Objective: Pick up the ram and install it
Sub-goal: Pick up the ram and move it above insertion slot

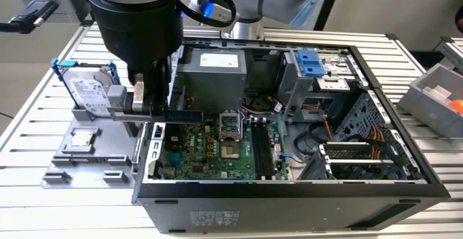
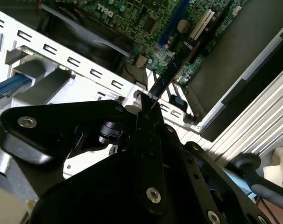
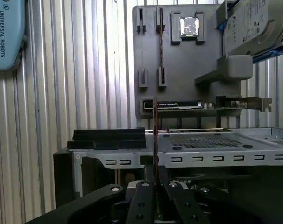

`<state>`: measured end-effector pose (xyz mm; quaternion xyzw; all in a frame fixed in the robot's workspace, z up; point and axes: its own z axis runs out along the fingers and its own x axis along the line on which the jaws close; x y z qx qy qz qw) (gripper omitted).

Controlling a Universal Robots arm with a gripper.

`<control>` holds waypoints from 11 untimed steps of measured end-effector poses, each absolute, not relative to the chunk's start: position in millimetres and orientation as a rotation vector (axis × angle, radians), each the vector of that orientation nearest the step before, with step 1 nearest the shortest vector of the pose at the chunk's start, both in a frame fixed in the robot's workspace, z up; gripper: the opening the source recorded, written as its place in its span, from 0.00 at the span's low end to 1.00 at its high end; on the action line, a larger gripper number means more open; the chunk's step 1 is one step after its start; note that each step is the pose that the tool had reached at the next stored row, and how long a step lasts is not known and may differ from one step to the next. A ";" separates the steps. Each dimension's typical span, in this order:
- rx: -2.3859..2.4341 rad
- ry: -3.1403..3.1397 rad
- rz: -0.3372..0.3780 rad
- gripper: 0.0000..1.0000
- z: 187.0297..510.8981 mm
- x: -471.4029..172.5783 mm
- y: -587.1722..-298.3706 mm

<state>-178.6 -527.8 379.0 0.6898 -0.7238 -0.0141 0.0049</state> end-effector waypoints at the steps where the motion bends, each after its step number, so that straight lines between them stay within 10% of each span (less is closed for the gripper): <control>1: 2.160 -2.267 -0.044 0.00 378.9 -177.0 -527.8; 11: 2.160 -2.267 -0.044 0.00 378.9 -160.1 -527.8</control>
